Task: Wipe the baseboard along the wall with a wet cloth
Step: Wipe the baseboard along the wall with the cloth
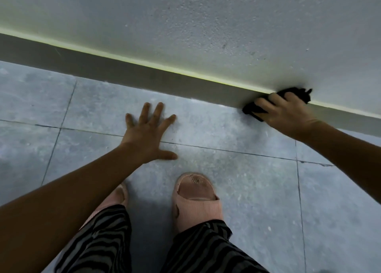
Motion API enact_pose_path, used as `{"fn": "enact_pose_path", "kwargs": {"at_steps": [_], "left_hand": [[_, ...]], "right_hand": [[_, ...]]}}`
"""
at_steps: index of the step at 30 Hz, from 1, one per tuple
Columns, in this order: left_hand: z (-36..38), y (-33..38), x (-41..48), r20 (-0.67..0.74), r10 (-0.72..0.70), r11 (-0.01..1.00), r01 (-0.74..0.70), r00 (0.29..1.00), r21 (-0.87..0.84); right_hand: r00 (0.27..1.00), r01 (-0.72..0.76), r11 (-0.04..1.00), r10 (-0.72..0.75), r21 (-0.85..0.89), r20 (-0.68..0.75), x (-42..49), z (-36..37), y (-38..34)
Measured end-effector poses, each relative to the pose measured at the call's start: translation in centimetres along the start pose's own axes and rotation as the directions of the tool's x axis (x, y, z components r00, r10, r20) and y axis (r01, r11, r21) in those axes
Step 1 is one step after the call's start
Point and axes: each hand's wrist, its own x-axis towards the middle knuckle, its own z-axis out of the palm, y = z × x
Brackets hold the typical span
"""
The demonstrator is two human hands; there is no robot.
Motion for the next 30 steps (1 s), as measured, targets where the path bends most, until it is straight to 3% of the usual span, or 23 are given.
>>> {"fn": "enact_pose_path", "kwargs": {"at_steps": [8, 13, 16, 19, 21, 23, 25, 26, 28, 29, 30], "left_hand": [[0.2, 0.2, -0.3, -0.011, -0.012, 1.000, 0.013, 1.000, 0.013], [0.2, 2.9, -0.3, 0.004, -0.105, 0.993, 0.105, 0.994, 0.058], [-0.1, 4.7, 0.4, -0.057, 0.032, 0.996, -0.028, 0.998, 0.081], [-0.6, 6.1, 1.7, -0.076, 0.189, 0.980, -0.183, 0.979, 0.084], [-1.0, 6.7, 2.8, -0.052, 0.229, 0.972, -0.226, 0.972, 0.064], [-1.1, 6.8, 3.4, -0.016, 0.231, 0.972, -0.230, 0.973, 0.050], [-0.9, 6.7, 3.7, -0.002, 0.228, 0.971, -0.228, 0.974, 0.069], [-0.7, 6.6, 3.8, -0.007, 0.229, 0.970, -0.228, 0.973, 0.083], [-0.5, 6.6, 3.8, -0.009, 0.227, 0.969, -0.225, 0.974, 0.099], [-0.5, 6.6, 3.8, -0.005, 0.226, 0.969, -0.225, 0.974, 0.106], [-0.6, 6.7, 3.8, -0.001, 0.226, 0.968, -0.224, 0.974, 0.115]], "right_hand": [[0.923, -0.053, 0.986, 0.108, 0.156, -0.369, 6.9, -4.4, -1.7], [0.973, 0.015, 0.998, 0.000, 0.062, -0.231, 7.6, -3.3, -3.2], [0.985, 0.022, 1.000, -0.019, 0.018, -0.172, 4.7, -0.6, -2.5], [0.977, -0.090, 0.994, 0.101, 0.065, -0.187, 0.5, 1.5, -0.9], [0.952, -0.245, 0.949, 0.274, 0.198, -0.135, -2.2, 1.9, -0.5], [0.827, -0.519, 0.758, 0.562, 0.394, 0.008, -3.7, 1.4, -2.3], [0.554, -0.737, 0.310, 0.786, 0.601, 0.273, -3.8, -0.2, -5.0], [0.400, -0.741, 0.024, 0.818, 0.671, 0.413, -3.3, -1.2, -6.2], [0.110, -0.492, -0.550, 0.730, 0.675, 0.675, -1.4, -3.3, -7.6], [-0.010, -0.254, -0.755, 0.626, 0.604, 0.780, -0.2, -4.0, -7.7], [-0.084, 0.008, -0.872, 0.486, 0.489, 0.870, 1.1, -4.3, -7.5]]}}
